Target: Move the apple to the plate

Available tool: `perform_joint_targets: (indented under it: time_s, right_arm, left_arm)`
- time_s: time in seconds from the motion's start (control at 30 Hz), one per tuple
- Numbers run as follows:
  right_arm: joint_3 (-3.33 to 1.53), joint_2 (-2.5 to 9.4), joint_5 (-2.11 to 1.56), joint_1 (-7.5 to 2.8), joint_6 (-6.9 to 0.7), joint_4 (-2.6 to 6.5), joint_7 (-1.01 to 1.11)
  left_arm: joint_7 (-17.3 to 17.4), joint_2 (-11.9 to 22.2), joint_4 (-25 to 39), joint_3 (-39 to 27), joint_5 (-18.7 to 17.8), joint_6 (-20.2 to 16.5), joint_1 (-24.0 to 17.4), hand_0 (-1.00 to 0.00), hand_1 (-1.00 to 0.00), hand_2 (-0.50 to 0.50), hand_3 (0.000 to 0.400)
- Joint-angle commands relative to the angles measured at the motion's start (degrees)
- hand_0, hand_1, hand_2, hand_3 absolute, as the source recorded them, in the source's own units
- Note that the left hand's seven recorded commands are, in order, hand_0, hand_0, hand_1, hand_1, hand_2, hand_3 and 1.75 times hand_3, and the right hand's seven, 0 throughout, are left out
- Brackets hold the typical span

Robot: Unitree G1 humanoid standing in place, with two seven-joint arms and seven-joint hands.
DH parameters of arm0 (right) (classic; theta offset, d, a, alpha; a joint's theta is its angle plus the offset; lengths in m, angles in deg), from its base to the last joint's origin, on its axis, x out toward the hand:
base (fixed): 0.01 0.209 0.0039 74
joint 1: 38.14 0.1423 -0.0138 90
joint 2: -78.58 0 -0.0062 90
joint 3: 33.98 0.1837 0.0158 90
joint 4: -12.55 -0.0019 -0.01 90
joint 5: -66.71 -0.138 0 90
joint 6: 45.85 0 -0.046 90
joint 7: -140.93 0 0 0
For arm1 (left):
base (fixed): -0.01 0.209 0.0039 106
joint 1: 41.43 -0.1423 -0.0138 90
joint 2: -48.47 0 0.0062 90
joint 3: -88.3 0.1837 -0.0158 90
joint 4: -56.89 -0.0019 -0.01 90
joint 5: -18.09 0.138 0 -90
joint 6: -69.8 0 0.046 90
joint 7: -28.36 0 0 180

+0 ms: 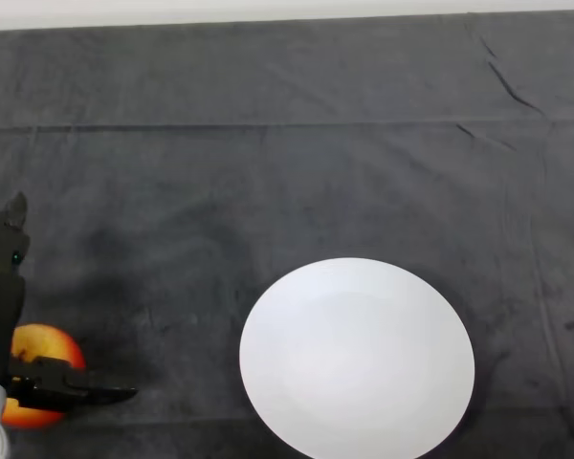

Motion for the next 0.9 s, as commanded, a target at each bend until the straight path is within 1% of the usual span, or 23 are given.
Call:
perform_joint_targets:
  time_s: [0.03,0.3,0.4,0.53,0.57,0.6,0.63,0.67,0.7,0.9]
  right_arm:
    - [1.07,-0.65,-0.91,-0.24,0.29,-0.15,0.01]
    - [1.10,-0.73,-0.93,-0.18,0.29,0.03,0.07]
    - [1.11,-0.76,-0.93,-0.15,0.29,0.09,0.09]
    - [1.13,-0.79,-0.94,-0.13,0.29,0.16,0.12]
    - [1.13,-0.79,-0.94,-0.12,0.29,0.18,0.12]
    - [1.13,-0.80,-0.94,-0.12,0.29,0.19,0.13]
    - [1.13,-0.80,-0.94,-0.12,0.29,0.20,0.13]
    - [1.14,-0.80,-0.94,-0.11,0.29,0.21,0.14]
    - [1.14,-0.81,-0.94,-0.11,0.29,0.22,0.14]
    - [1.14,-0.82,-0.94,-0.10,0.30,0.26,0.16]
  left_arm:
    - [1.0,3.7,3.0,2.6,2.4,-1.6,-2.0,0.00,0.00,0.00,0.000]
    - [1.5,5.6,4.9,5.3,6.7,-5.7,-2.2,0.00,0.00,0.00,0.000]
    - [1.8,6.0,4.4,6.1,7.9,-6.3,-2.0,0.00,0.00,0.00,0.000]
    - [2.3,6.3,2.4,6.4,8.7,-5.9,-1.4,0.00,0.00,0.00,0.000]
    - [2.5,6.3,2.0,6.3,8.8,-5.9,-1.1,-0.10,0.00,-0.05,0.039]
    - [2.7,6.3,1.6,6.2,8.8,-5.8,-1.0,-0.33,-0.08,-0.13,0.133]
    - [2.8,6.3,1.3,6.0,8.8,-5.7,-0.8,-0.82,-0.58,-0.12,0.328]
    - [3.0,6.3,1.1,5.7,8.8,-5.6,-0.6,-1.00,-0.98,-0.01,0.400]
    - [3.2,6.3,0.9,5.3,8.7,-5.4,-0.6,-1.00,-1.00,0.00,0.400]
    - [3.1,5.2,0.1,3.5,8.7,-4.0,-0.9,-1.00,-1.00,0.00,0.400]
